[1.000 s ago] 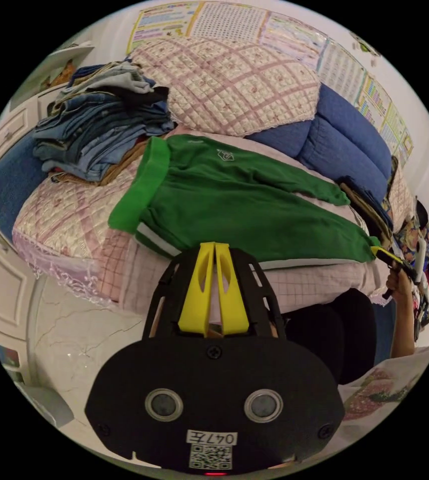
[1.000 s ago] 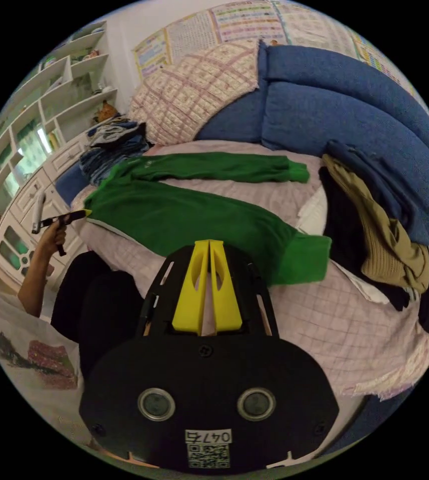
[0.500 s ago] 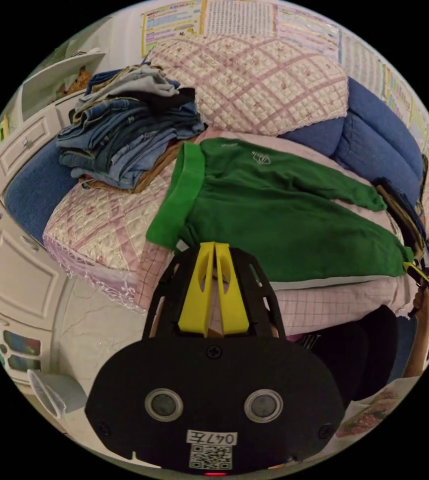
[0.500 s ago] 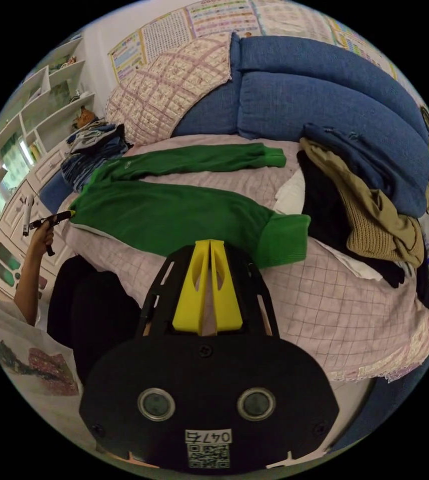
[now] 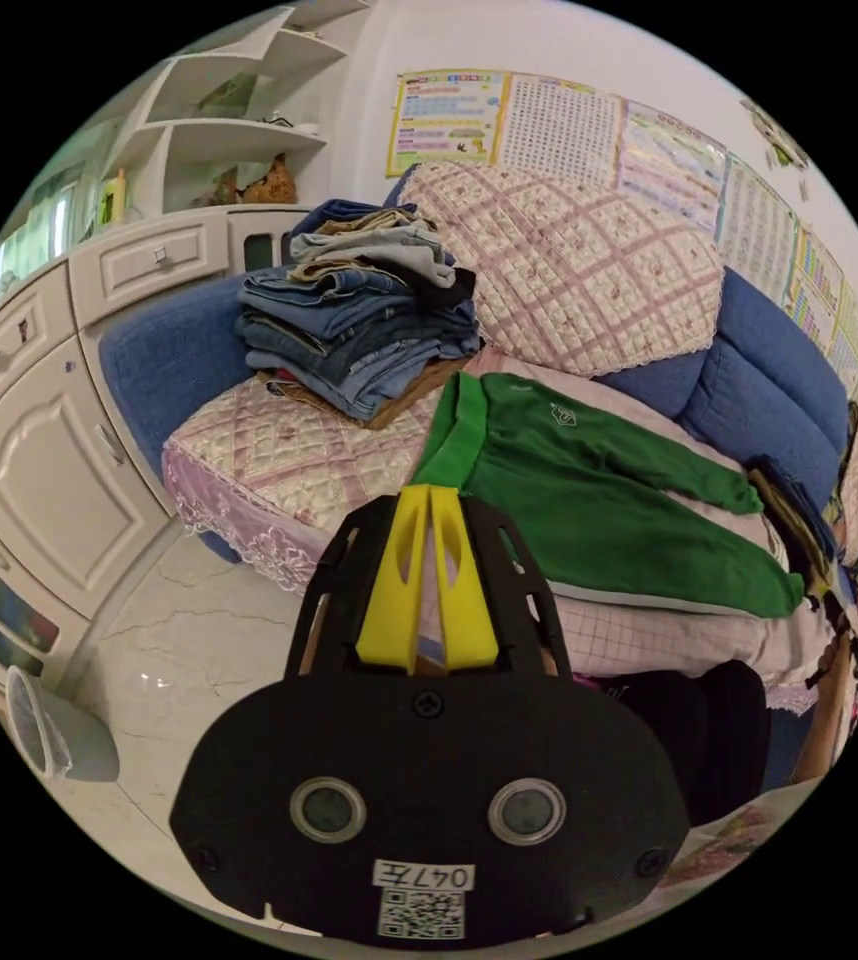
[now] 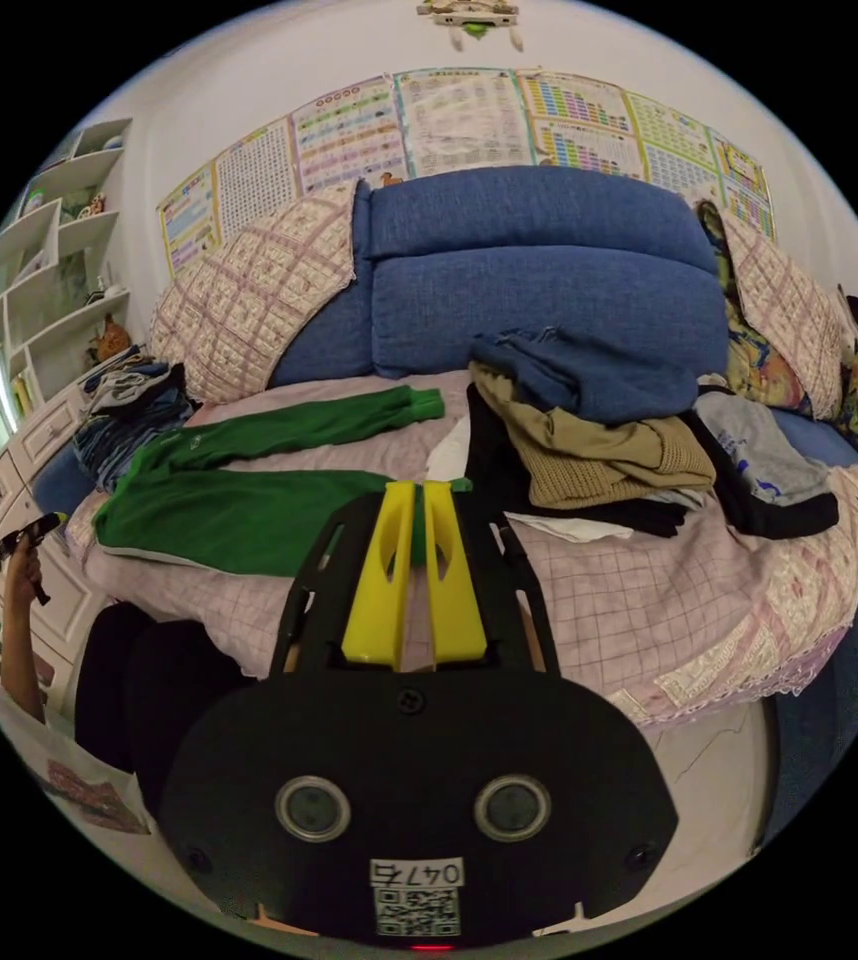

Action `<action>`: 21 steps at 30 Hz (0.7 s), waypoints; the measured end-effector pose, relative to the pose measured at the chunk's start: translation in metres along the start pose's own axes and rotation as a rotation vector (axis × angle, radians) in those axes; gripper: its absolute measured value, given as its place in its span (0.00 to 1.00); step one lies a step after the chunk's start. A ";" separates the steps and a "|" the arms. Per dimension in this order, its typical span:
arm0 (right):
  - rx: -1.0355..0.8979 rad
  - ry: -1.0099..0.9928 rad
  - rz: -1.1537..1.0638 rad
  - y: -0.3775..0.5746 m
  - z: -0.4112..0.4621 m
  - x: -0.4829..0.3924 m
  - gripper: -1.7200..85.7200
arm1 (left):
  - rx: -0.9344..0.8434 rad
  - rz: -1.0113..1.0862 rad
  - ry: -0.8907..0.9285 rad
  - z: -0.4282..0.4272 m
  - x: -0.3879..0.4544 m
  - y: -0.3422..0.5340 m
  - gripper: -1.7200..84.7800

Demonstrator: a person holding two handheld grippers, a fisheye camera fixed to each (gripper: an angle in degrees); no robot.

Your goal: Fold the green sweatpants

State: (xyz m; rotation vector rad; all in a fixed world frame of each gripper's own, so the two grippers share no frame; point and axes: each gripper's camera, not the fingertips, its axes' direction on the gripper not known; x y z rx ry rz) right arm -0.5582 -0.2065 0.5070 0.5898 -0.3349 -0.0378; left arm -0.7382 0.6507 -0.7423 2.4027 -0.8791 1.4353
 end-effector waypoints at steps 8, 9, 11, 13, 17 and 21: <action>0.002 -0.057 -0.044 -0.038 0.025 -0.008 0.04 | -0.045 0.033 0.121 -0.091 -0.041 0.007 0.10; -0.013 -0.081 -0.077 -0.056 0.033 -0.013 0.05 | -0.035 0.082 0.116 -0.111 -0.039 -0.015 0.10; -0.027 -0.110 -0.126 -0.087 0.046 -0.023 0.07 | -0.015 0.167 0.096 -0.137 -0.034 -0.059 0.10; -0.004 -0.138 -0.193 -0.128 0.066 -0.038 0.08 | 0.004 0.296 0.052 -0.156 -0.023 -0.127 0.10; 0.010 -0.116 -0.315 -0.190 0.109 -0.067 0.08 | -0.059 0.443 0.055 -0.156 -0.015 -0.240 0.12; -0.086 -0.150 -0.451 -0.256 0.190 -0.094 0.07 | -0.144 0.543 0.063 -0.129 -0.008 -0.359 0.12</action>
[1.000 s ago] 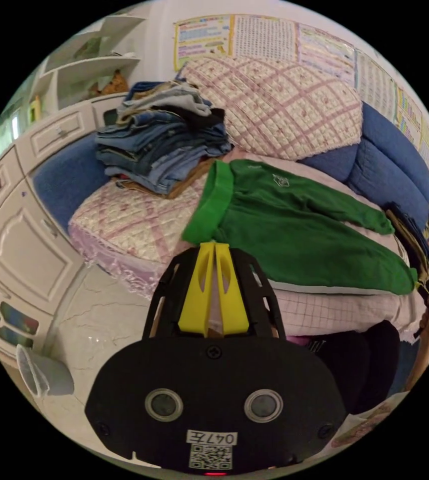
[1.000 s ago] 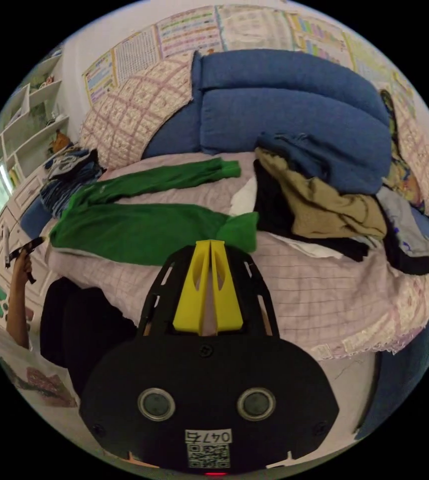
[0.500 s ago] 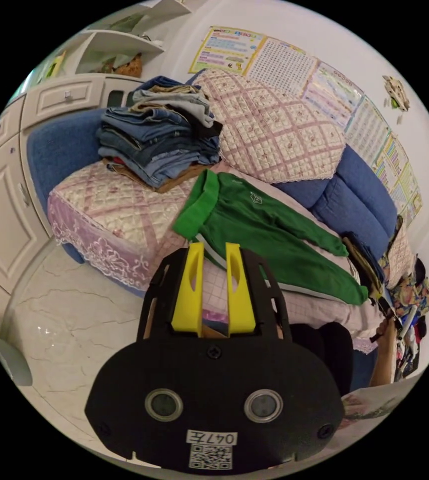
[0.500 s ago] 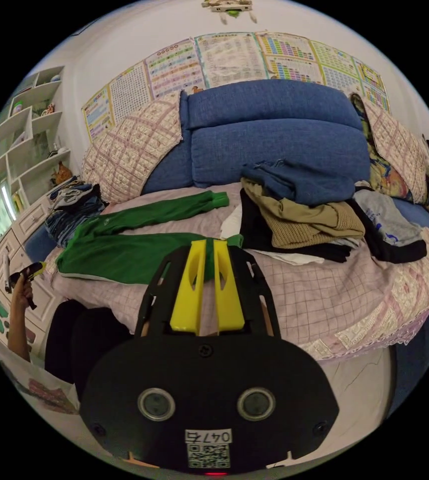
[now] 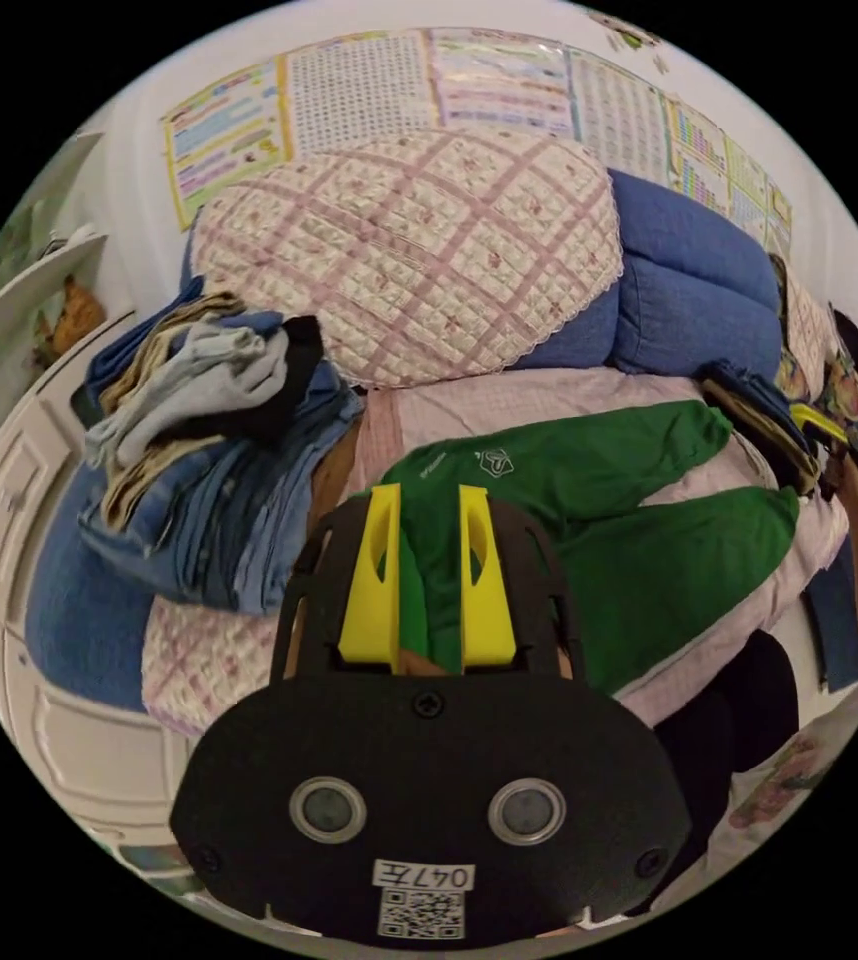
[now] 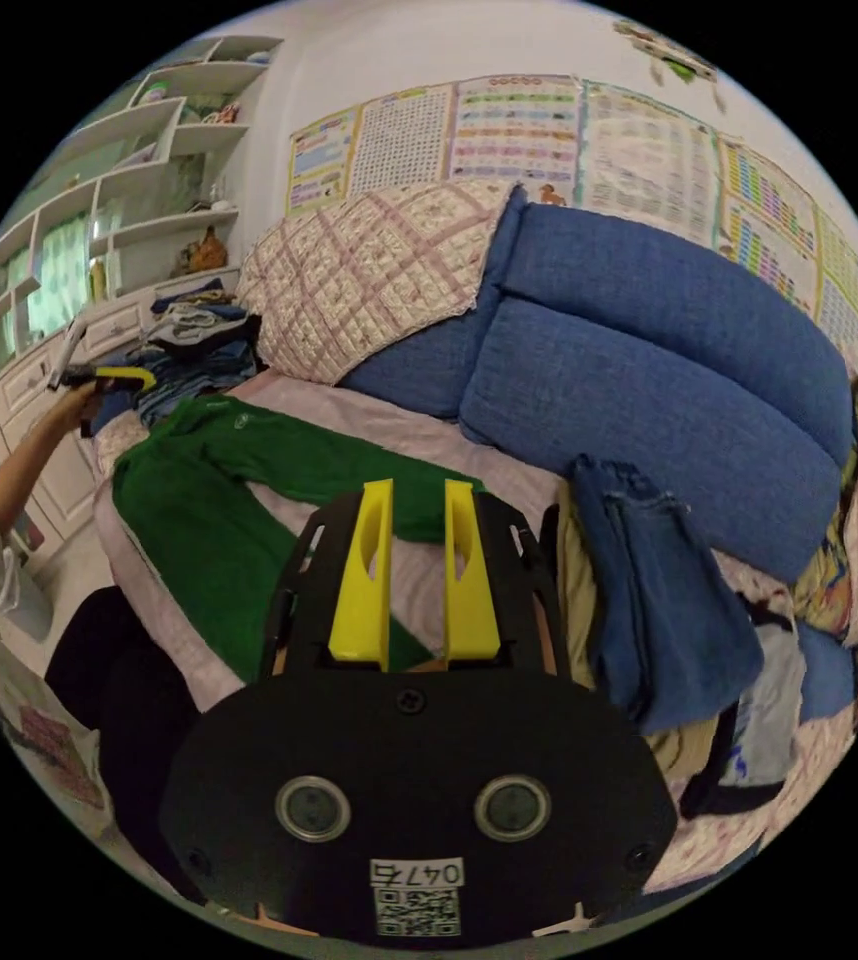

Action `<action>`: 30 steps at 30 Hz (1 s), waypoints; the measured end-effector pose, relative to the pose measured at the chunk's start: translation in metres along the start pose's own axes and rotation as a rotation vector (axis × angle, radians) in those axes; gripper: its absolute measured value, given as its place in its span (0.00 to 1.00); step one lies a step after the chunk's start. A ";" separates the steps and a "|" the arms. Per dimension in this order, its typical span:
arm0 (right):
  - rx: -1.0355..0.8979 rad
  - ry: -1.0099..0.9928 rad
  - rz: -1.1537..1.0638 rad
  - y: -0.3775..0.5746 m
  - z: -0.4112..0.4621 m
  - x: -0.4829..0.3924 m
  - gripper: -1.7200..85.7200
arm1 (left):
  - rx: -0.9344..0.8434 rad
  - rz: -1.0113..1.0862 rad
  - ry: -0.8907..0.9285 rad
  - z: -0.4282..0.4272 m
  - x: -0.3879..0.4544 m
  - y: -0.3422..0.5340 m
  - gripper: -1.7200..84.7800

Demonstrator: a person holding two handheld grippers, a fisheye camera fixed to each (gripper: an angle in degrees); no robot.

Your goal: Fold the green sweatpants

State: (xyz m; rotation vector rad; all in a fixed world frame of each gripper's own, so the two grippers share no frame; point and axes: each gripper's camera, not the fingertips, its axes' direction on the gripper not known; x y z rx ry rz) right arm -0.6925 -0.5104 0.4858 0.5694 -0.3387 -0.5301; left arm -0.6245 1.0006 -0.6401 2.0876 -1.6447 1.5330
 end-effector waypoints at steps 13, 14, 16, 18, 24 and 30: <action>-0.421 -0.075 -0.269 -0.161 0.231 0.037 0.07 | -0.258 0.067 0.078 0.052 -0.146 -0.090 0.15; -0.451 -0.057 -0.268 -0.165 0.241 0.039 0.07 | -0.260 0.069 0.075 0.050 -0.150 -0.089 0.15; -0.519 -0.067 -0.265 -0.175 0.271 0.045 0.07 | -0.271 0.090 0.056 0.038 -0.165 -0.085 0.15; -0.559 -0.078 -0.247 -0.182 0.288 0.052 0.07 | -0.282 0.102 0.050 0.033 -0.178 -0.084 0.15; -0.632 -0.215 -0.174 -0.192 0.313 0.063 0.04 | -0.342 0.110 0.145 0.043 -0.239 -0.058 0.10; -0.519 -0.114 -0.232 -0.194 0.261 0.031 0.02 | -0.204 0.093 0.179 0.016 -0.307 0.012 0.03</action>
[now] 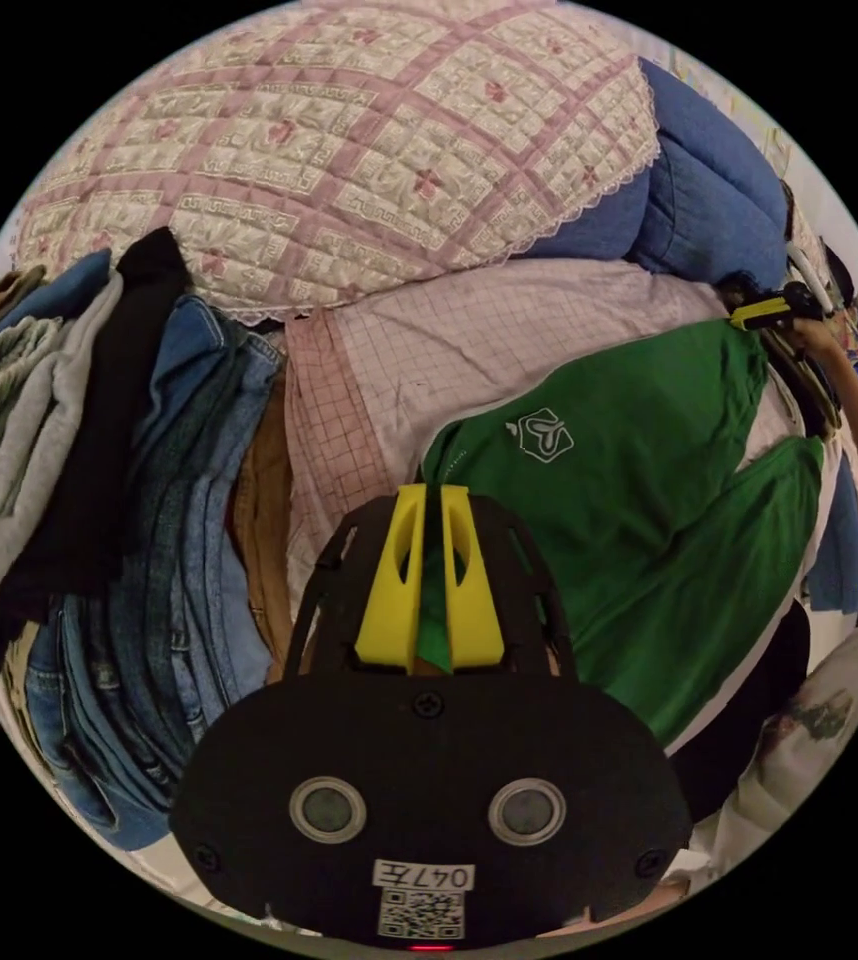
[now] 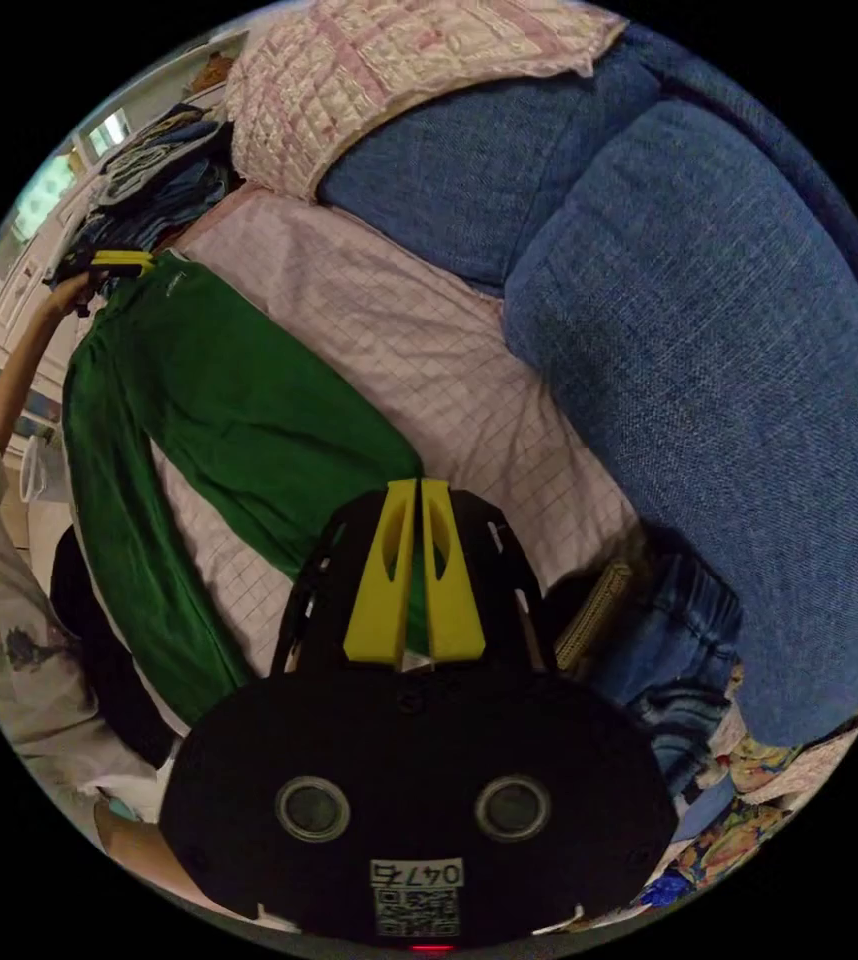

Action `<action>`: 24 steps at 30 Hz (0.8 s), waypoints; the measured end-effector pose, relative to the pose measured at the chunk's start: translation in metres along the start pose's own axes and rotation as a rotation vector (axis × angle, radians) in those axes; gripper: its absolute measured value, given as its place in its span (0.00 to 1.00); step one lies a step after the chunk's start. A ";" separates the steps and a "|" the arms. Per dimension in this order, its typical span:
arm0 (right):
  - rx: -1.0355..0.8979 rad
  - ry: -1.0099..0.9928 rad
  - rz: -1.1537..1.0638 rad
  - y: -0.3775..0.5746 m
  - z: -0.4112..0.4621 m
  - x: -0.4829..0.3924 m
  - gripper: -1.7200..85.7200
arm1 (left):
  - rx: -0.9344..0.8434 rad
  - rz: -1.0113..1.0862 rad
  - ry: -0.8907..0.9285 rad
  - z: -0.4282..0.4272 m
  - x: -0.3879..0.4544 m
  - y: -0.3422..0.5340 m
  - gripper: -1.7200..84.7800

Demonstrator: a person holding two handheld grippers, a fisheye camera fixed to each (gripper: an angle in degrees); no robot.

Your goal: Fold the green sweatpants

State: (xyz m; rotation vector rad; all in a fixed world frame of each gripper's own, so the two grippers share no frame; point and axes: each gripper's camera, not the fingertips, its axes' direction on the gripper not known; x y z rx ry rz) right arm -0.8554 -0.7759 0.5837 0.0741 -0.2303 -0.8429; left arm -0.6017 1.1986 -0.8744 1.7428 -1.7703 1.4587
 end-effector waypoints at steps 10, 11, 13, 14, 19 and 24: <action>0.381 0.065 -0.032 0.204 -0.103 -0.142 0.02 | 0.353 0.161 0.195 -0.076 -0.068 0.310 0.03; 0.390 0.065 -0.041 0.220 -0.102 -0.153 0.02 | 0.353 0.170 0.203 -0.072 -0.069 0.331 0.03; 0.416 0.050 -0.085 0.275 -0.097 -0.196 0.02 | 0.321 0.216 0.218 -0.048 -0.067 0.397 0.03; 0.418 0.052 -0.093 0.286 -0.095 -0.206 0.02 | 0.305 0.227 0.218 -0.040 -0.065 0.409 0.03; 0.329 0.102 -0.086 0.338 -0.070 -0.262 0.02 | 0.205 0.275 0.133 0.034 -0.043 0.461 0.03; 0.390 0.084 -0.046 0.369 -0.089 -0.274 0.02 | 0.224 0.297 0.141 0.052 -0.056 0.473 0.03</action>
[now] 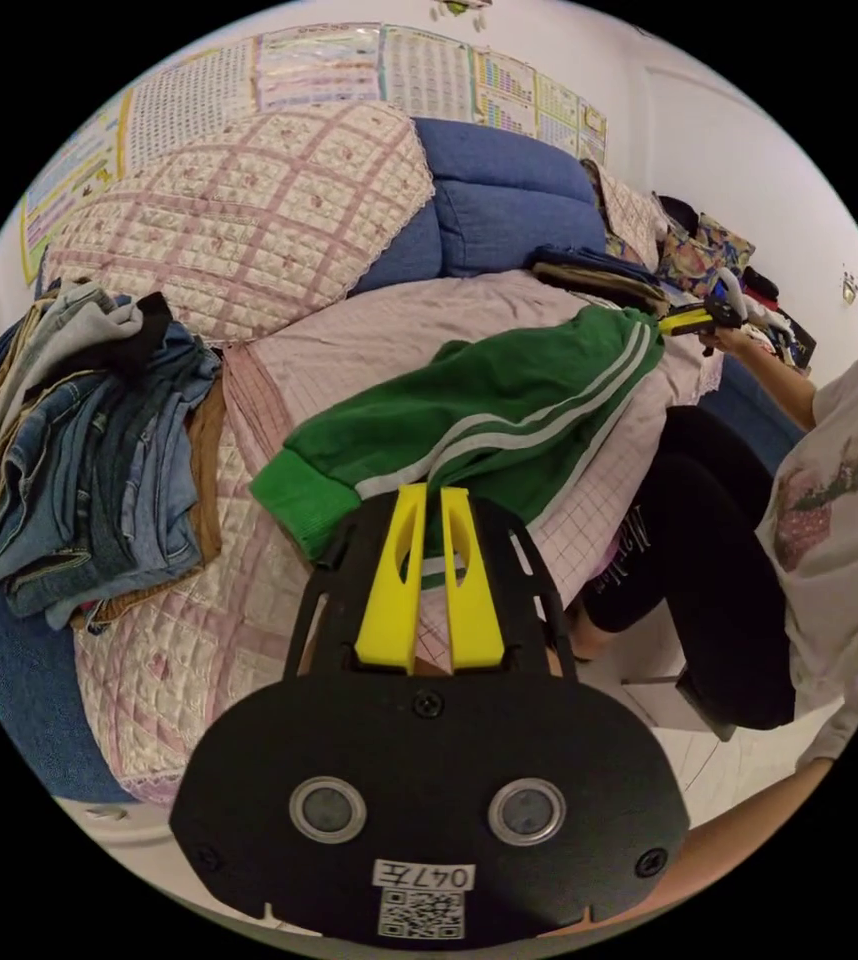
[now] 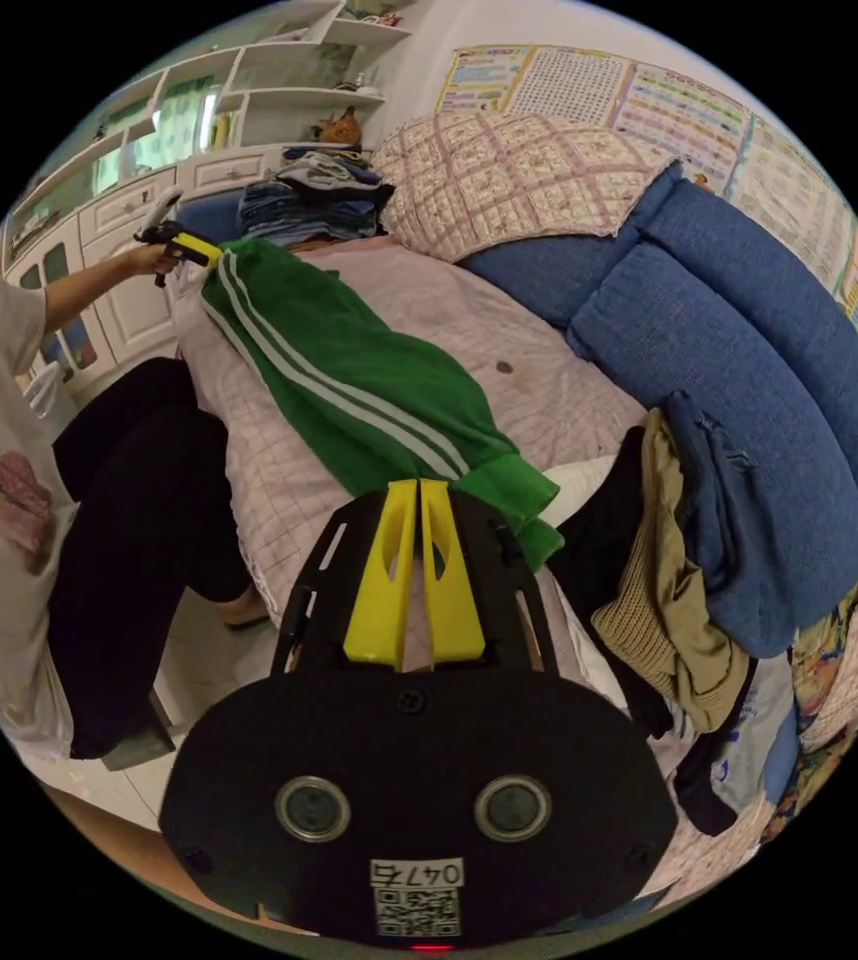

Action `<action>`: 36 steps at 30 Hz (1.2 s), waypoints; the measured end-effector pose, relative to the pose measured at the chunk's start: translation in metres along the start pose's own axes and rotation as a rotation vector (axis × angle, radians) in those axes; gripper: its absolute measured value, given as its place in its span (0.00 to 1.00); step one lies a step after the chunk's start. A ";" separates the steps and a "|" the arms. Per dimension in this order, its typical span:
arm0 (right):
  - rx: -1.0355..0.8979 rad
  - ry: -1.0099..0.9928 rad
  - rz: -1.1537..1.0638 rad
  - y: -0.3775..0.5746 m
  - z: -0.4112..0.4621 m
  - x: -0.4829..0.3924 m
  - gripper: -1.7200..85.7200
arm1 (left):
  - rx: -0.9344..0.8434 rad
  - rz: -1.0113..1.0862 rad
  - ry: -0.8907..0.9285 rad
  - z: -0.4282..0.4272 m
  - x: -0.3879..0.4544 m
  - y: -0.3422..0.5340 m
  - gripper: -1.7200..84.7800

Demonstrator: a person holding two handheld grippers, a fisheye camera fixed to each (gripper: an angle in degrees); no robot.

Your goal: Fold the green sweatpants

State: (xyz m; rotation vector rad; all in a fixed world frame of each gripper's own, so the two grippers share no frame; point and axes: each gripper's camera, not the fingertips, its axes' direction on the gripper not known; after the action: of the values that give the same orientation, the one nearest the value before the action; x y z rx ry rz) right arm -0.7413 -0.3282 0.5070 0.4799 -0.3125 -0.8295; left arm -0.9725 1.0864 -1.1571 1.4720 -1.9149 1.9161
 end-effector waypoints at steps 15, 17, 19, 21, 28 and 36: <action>0.179 -0.018 0.268 0.112 -0.094 -0.035 0.10 | 0.078 0.108 -0.115 0.046 0.090 -0.057 0.03; 0.173 -0.036 0.287 0.115 -0.097 -0.036 0.07 | -0.010 0.150 -0.087 0.093 0.100 -0.096 0.05; 0.105 -0.018 0.362 0.118 -0.094 -0.033 0.04 | -0.099 0.147 -0.104 0.155 0.098 -0.136 0.07; 0.061 0.008 0.430 0.120 -0.092 -0.032 0.02 | -0.144 0.106 -0.110 0.195 0.090 -0.157 0.07; -0.056 0.042 0.570 0.144 -0.088 -0.048 0.04 | -0.241 0.040 -0.060 0.277 0.097 -0.194 0.01; 0.030 0.052 0.821 0.222 -0.099 -0.078 0.10 | -0.131 0.011 -0.048 0.290 0.129 -0.260 0.01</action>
State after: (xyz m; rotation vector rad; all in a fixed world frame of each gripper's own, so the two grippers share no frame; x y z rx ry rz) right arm -0.6074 -0.1121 0.5322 0.3524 -0.4309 -0.0134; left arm -0.7174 0.8420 -0.9486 1.4864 -2.0299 1.7378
